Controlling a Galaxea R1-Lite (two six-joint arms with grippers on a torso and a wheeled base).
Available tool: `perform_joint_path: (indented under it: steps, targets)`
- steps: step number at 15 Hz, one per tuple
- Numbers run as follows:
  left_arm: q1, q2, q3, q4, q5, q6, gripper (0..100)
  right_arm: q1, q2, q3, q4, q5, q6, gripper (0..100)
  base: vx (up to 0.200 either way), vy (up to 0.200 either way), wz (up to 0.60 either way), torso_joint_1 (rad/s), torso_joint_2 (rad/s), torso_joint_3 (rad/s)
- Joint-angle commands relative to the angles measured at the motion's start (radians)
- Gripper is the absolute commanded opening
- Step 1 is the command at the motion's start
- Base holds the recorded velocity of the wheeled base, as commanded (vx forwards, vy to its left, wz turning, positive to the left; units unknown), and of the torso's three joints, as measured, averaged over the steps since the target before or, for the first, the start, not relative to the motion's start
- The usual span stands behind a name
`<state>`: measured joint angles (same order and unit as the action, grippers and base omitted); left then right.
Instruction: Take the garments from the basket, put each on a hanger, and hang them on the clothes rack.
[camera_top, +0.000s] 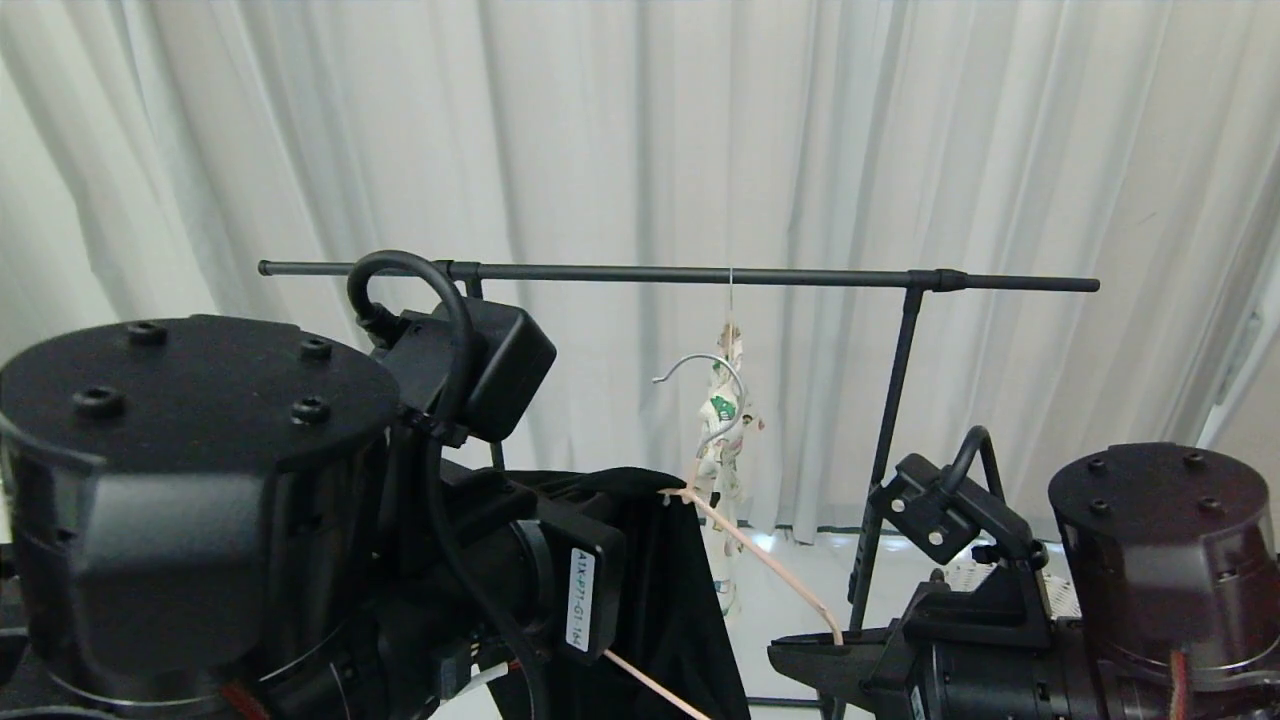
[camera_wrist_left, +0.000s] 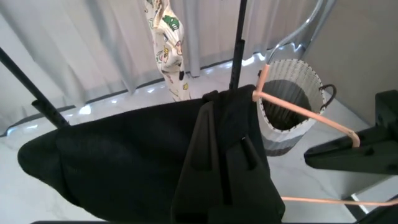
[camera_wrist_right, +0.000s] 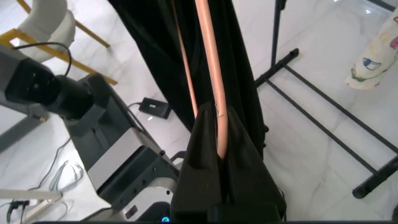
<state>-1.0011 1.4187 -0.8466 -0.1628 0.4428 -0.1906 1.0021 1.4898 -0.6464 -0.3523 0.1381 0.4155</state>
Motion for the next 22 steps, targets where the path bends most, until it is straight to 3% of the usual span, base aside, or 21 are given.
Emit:
perform_joint_path:
  steps: [1, 6, 7, 9, 14, 17, 20, 22]
  targets:
    - [-0.002, -0.003, 0.001, 0.000, 0.001, 0.000, 0, -0.011, -0.003, 0.001, -0.013, 0.000, 0.000, 0, 0.000, 0.000, 0.00, 0.000, 0.00, 0.000]
    - [-0.004, 0.006, 0.004, 0.000, 0.001, 0.028, 0, -0.019, -0.028, 0.027, -0.050, -0.003, -0.020, 0, 0.000, 0.000, 0.00, 0.000, 0.00, 0.000]
    - [-0.002, 0.003, 0.008, 0.000, 0.001, 0.027, 100, -0.025, -0.043, 0.040, -0.051, -0.002, -0.043, 0, 0.000, 0.000, 0.00, 0.000, 0.00, 0.000]
    - [0.001, 0.000, 0.008, 0.000, 0.002, 0.027, 100, -0.034, -0.069, 0.074, -0.077, -0.002, -0.098, 0, 0.000, 0.000, 0.00, 0.000, 0.00, 0.000]
    - [0.039, -0.029, 0.008, -0.001, 0.002, 0.027, 100, -0.045, -0.083, 0.223, -0.309, -0.014, -0.210, 0, 0.000, 0.000, 0.00, 0.000, 0.00, 0.000]
    - [0.009, -0.052, 0.012, -0.001, 0.002, 0.028, 100, -0.080, -0.062, 0.260, -0.401, -0.046, -0.227, 0, 0.000, 0.000, 0.00, 0.000, 0.00, 0.000]
    - [-0.002, -0.078, 0.073, -0.001, 0.001, 0.031, 100, -0.146, -0.062, 0.287, -0.412, -0.046, -0.284, 0, 0.000, 0.000, 0.00, 0.000, 0.00, 0.000]
    - [-0.002, -0.119, 0.127, -0.001, -0.013, 0.086, 100, -0.155, -0.065, 0.366, -0.478, -0.043, -0.308, 0, 0.000, 0.000, 0.00, 0.000, 0.00, 0.000]
